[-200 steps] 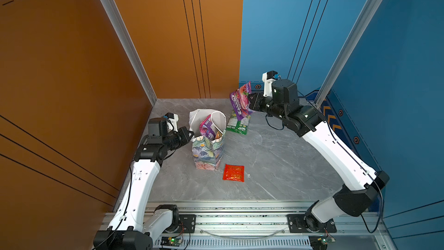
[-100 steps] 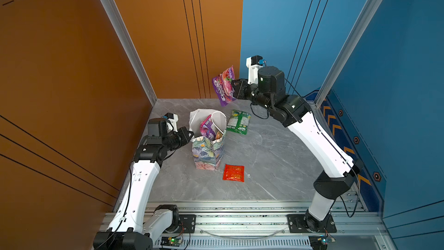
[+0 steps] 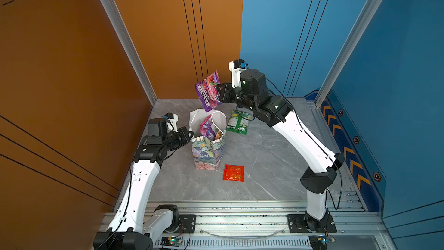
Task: Place the snacks into the paper bag
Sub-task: 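Carry the purple packet over the paper bag and lower it inside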
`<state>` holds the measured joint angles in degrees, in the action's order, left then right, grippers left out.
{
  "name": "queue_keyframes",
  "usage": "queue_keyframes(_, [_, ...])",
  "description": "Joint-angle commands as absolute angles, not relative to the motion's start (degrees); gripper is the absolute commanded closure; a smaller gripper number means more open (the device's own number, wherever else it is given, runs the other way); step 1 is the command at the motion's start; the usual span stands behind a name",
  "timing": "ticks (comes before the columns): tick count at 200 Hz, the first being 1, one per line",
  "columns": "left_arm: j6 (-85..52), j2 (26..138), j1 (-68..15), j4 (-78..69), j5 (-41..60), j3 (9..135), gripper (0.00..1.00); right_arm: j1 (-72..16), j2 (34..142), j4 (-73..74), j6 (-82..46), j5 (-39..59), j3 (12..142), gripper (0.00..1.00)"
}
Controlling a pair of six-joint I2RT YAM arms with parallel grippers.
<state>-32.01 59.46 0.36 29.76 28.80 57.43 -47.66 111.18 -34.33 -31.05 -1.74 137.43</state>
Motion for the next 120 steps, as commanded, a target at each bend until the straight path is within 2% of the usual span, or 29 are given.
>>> queue_keyframes(1, [-31.9, 59.1, 0.3, 30.0, 29.8, 56.7, 1.00, -48.5, 110.9, -34.9, -30.5, -1.6, 139.7, 1.00])
queue_keyframes(36, [-31.8, 59.1, 0.3, 29.9, 29.8, 56.7, 1.00, -50.3, 110.6, -38.8, -29.9, -3.9, 139.6, 1.00])
queue_keyframes(120, [-31.7, 58.9, 0.5, 29.5, 30.1, 56.3, 1.00, -55.5, 105.1, -45.0, -25.3, -19.5, 132.0, 1.00])
